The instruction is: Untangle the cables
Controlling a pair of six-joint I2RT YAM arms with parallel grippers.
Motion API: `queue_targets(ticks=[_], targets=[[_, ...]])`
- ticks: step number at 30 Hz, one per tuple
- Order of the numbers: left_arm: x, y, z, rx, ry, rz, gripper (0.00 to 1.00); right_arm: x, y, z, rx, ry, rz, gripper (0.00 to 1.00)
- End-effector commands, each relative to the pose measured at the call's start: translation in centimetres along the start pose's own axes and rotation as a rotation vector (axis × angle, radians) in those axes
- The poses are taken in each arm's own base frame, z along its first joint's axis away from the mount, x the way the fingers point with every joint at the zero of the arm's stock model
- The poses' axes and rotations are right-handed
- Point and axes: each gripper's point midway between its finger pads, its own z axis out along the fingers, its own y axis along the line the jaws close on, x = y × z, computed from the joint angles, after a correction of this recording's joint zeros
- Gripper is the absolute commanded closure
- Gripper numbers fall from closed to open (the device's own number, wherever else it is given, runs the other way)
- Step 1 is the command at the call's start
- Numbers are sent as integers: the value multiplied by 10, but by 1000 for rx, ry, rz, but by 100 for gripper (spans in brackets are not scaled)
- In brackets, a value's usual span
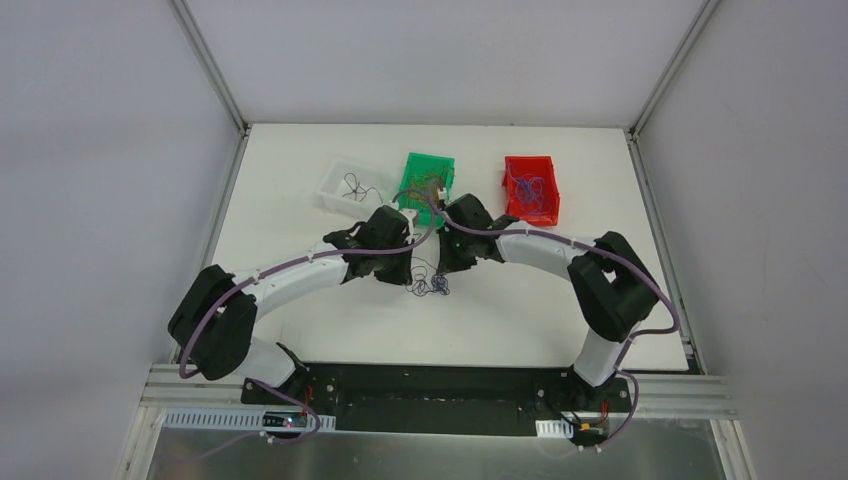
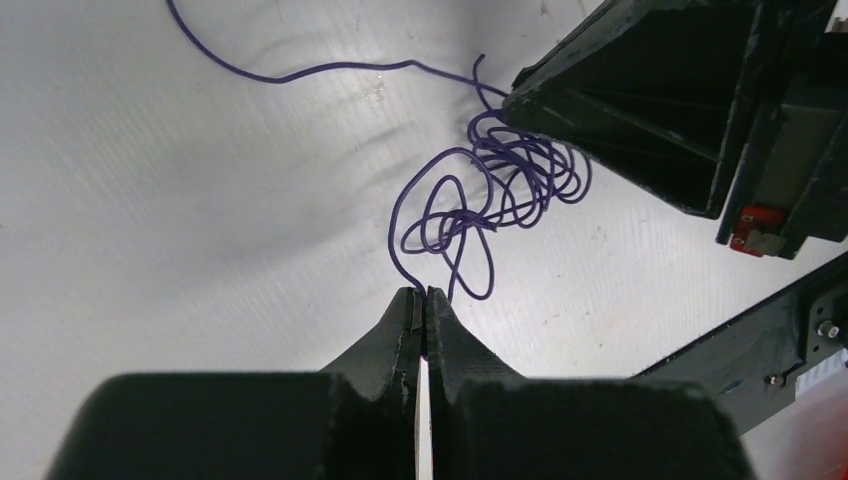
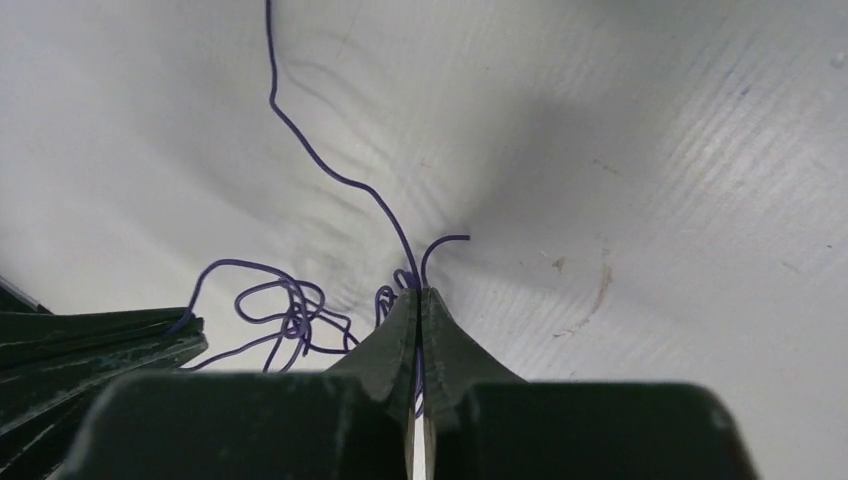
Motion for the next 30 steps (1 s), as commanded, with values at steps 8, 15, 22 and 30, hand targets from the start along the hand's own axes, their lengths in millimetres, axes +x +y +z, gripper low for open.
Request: queue_targets(ticks=[8,15,22,30], targets=[[-15,60,-31,-205,-96,-167,100,-12,-114,-61,368,-220,398,100],[-15,128,-68,-368,-252,-411,100,15,-182,-117,599,-340,622,100],[-4,166,-102,-484,-418,-595,100,30,-215,-150,648,-468,831,100],[-19,119,-81,-212,-307,-461,100,7,-147,-126,220,-369,655,93]])
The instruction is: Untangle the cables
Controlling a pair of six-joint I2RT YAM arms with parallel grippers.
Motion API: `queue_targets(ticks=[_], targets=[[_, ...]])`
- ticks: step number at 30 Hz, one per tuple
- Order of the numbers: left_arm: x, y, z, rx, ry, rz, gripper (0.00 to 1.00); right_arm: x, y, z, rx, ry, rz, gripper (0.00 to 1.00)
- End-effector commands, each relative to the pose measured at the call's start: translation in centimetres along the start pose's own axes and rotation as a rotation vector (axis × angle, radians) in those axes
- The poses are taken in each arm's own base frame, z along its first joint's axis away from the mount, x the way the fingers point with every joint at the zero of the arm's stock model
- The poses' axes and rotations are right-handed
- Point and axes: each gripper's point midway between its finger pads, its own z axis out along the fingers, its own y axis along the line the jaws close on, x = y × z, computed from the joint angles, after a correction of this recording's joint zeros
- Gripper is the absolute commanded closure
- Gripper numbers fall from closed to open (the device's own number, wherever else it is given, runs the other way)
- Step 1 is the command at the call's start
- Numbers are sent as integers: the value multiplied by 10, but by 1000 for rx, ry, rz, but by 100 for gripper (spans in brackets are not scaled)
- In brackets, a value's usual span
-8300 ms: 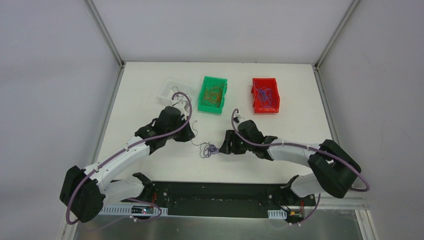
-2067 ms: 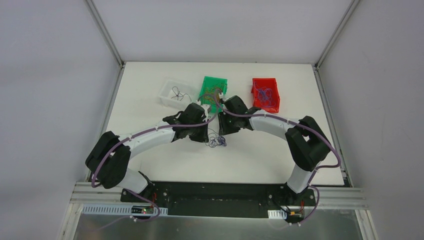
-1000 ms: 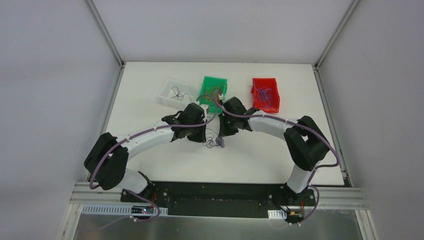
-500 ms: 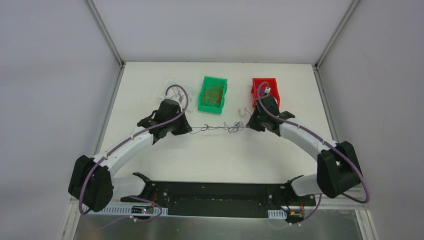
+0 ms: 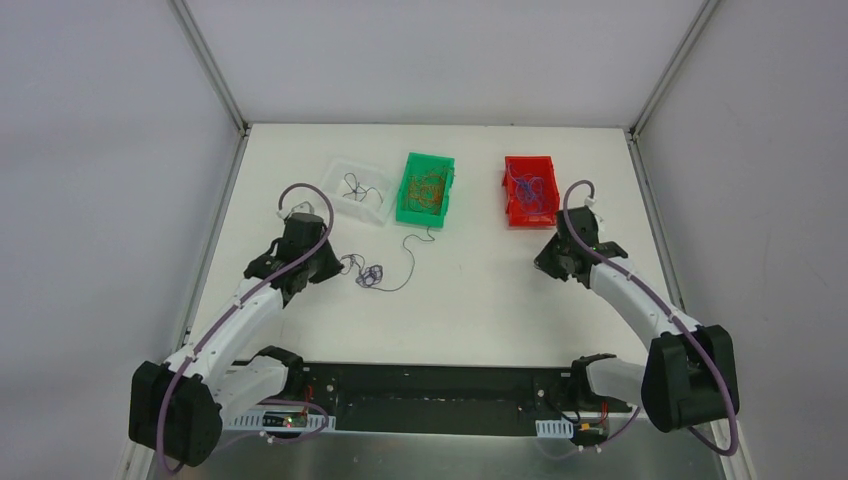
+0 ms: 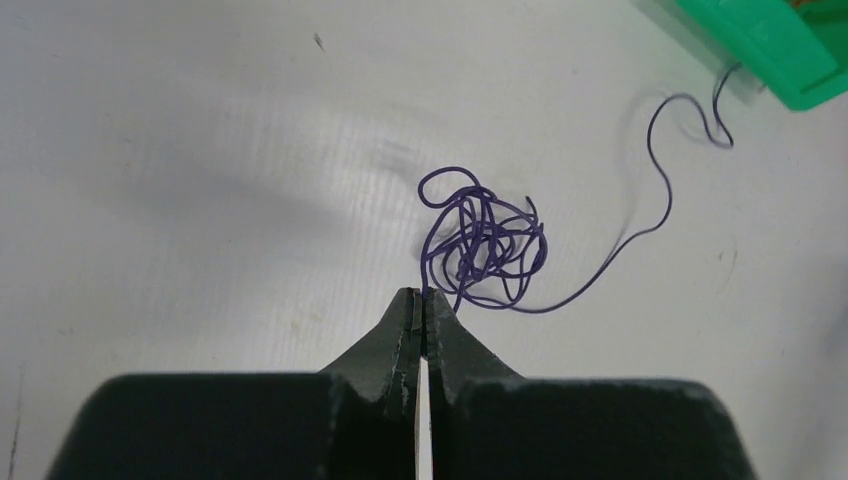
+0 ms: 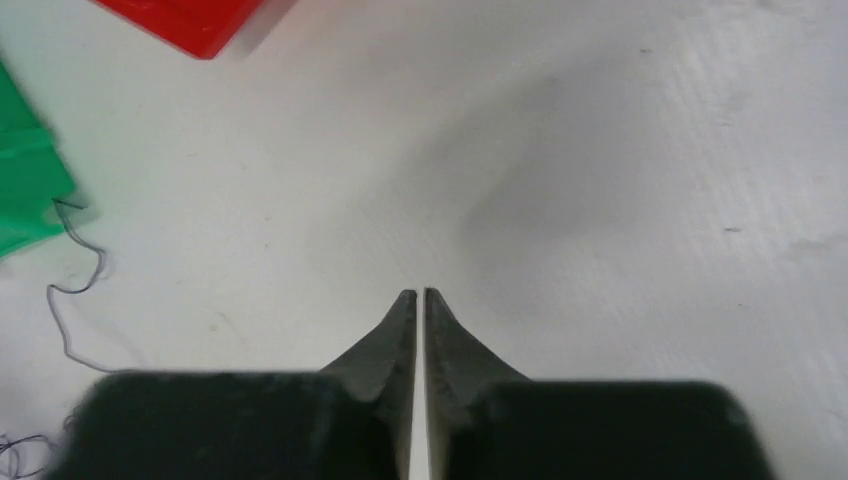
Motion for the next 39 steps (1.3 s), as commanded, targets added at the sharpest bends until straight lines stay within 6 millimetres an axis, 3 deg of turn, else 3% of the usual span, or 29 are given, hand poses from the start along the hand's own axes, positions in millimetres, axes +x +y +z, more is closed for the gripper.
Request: queue_targets(ticks=[1,3,6,8,17,26,28,30,33,34,35,39], targets=[[11,-37,-1,170,116,78,100,28,63,-26,-368,164,-118,79],[14,-43,0,196,145,94,100,43,88,-39,-456,191,-198,57],[12,-48,-4,212,132,110,100,67,117,-54,-474,182,-339,45],[10,-50,-7,223,122,115,100,86,140,-61,-509,197,-377,45],[18,-41,-4,204,136,116,100,133,202,-30,-443,155,-655,40],[18,-30,-2,152,120,130,95,163,232,11,-357,152,-891,40],[19,-29,-2,148,127,132,85,168,232,19,-338,164,-905,43],[18,-30,-3,151,125,135,65,172,229,28,-318,174,-910,49],[13,-30,-7,154,96,141,43,174,226,29,-324,175,-892,75],[11,-33,-9,163,88,159,40,174,226,27,-339,169,-878,89],[10,-37,-11,170,78,183,38,174,225,24,-355,163,-864,98],[12,-61,-18,182,26,366,35,169,227,7,-441,131,-808,100]])
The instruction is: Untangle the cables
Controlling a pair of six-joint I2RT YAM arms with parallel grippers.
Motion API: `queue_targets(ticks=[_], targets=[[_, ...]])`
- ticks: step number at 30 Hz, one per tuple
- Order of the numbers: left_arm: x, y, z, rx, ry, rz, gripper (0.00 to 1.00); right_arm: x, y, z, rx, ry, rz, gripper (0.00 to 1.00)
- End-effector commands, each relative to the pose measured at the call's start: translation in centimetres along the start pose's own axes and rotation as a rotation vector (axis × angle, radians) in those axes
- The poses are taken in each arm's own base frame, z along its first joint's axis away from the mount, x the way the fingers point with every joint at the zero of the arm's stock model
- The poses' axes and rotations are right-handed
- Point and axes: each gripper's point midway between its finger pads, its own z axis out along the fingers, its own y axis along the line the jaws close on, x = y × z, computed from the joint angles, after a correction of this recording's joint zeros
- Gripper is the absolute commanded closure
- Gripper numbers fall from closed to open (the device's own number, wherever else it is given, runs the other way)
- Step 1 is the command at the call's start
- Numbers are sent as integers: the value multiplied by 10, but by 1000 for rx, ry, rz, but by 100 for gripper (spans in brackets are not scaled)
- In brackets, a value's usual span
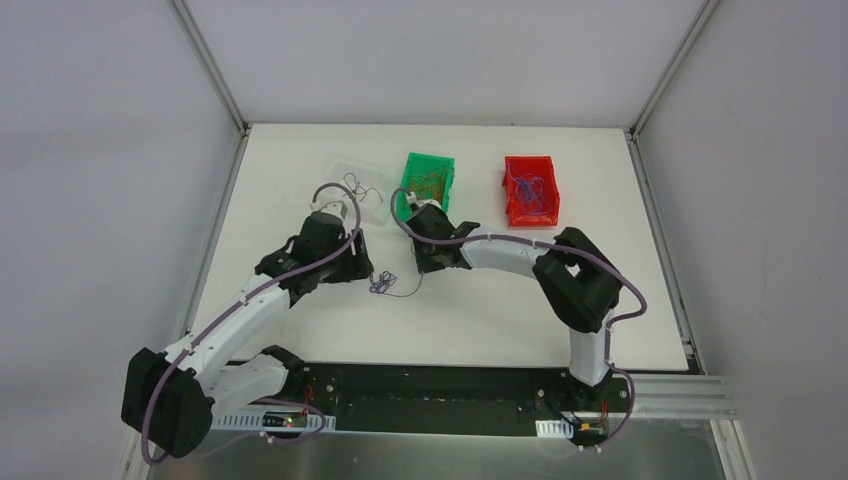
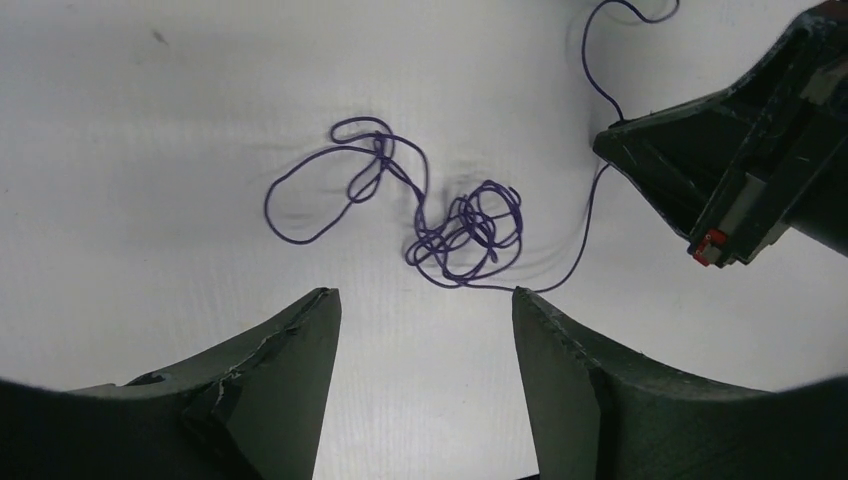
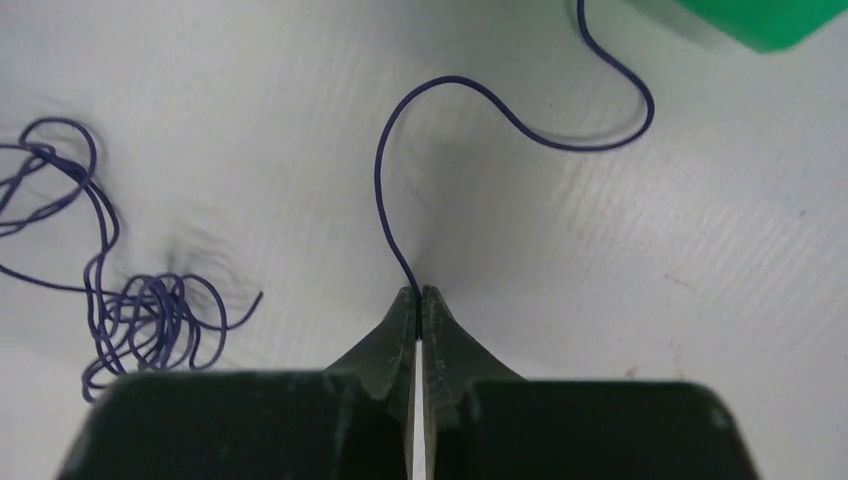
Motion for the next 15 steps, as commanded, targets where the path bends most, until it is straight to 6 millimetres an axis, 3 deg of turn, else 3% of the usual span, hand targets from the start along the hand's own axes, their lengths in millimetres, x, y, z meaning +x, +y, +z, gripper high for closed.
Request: queue_targets(ticks=[1,8,15], targets=[[-17,-31,-9,7,-74,214,35,-9,4,-26,-69,-89,44,100],[1,-57,22,35,74,350,36,-9,6,-44,-125,-142,107,100],[24,-54,46,14,197,357,38,-13,13,-50,-163,-157,153,100]])
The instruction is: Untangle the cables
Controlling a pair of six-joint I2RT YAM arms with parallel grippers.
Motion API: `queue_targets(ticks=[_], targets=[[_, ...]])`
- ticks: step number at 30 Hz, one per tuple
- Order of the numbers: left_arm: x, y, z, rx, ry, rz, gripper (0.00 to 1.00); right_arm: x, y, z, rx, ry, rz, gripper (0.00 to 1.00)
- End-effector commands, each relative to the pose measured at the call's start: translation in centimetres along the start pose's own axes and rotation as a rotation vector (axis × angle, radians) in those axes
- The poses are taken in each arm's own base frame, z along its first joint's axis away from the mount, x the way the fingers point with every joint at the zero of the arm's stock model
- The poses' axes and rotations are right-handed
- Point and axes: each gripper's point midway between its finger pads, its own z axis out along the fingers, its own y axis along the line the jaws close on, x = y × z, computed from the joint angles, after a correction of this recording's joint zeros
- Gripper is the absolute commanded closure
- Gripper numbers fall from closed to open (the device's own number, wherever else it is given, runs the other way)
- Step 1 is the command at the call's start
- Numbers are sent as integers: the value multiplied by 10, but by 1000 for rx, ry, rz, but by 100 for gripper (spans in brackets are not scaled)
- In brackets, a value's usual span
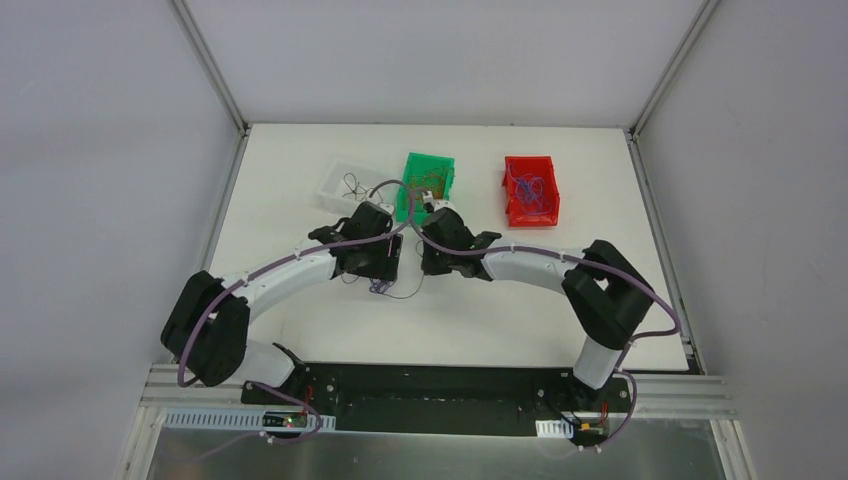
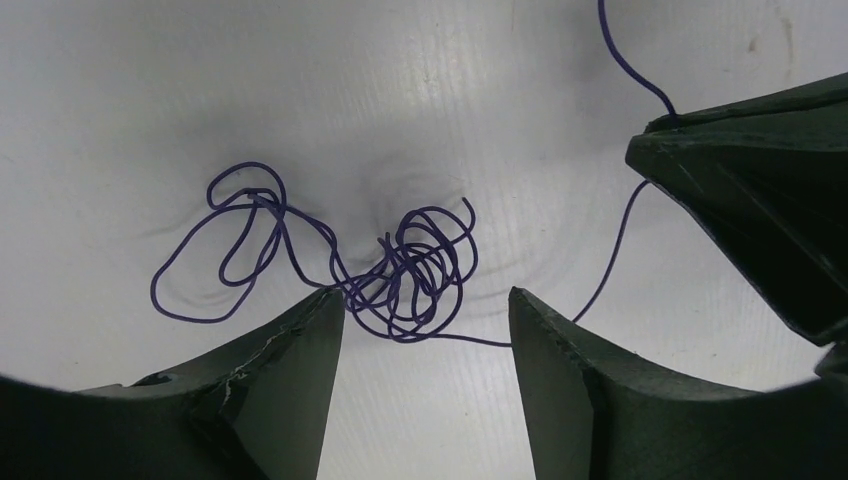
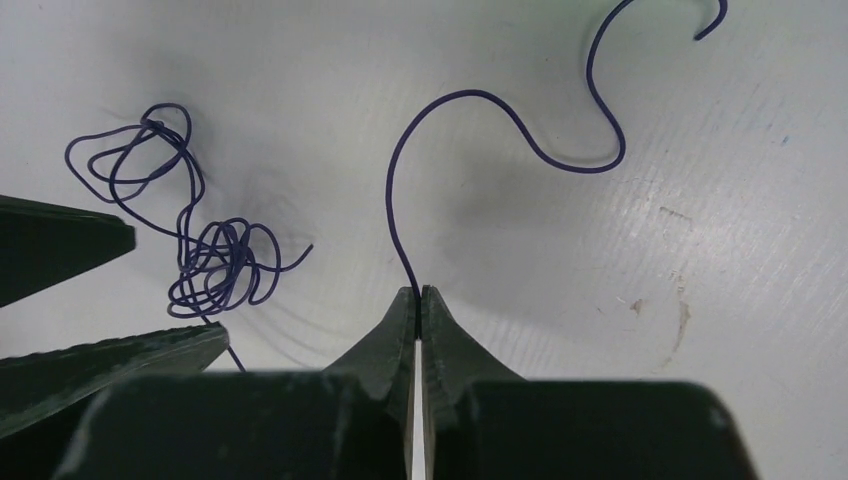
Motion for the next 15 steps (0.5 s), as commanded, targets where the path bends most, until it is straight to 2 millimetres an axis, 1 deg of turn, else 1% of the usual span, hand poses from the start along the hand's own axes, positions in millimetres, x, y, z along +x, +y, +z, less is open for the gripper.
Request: queue_targets(ticks=[1,4,5,7,8,10,11,12,13,14,15], targets=[[-1,-8,4,19,30,21,39,-17,15,-13,-69,-58,54,100],[2,-8,10,10,50,3,45,-14,12,-15,-63,-59,66,100],[5,-11,12,28,67,-1,48,-13,10,-16,-62,-59,71,100],[9,-14,16,38,90,-7,55,-12,7,-17,-60,-61,81,100],[12,-15,19,41,106,-9,61,-11,5,-19,-59,-60,86,100],[13,-15,22,37,118,-15,75,-9,0,-20,-51,-59,101,100],[13,-12,24,18,116,-29,83,-8,-3,-22,-45,-56,110,100],[13,-9,26,-5,114,-47,89,-6,-7,-23,-38,-54,121,100],[14,-8,26,-14,114,-64,98,-5,-12,-26,-30,-56,133,100],[13,-6,26,-28,106,-83,100,-2,-18,-29,-22,-54,145,100],[10,-2,24,-53,83,-105,100,2,-25,-32,-7,-52,159,100]])
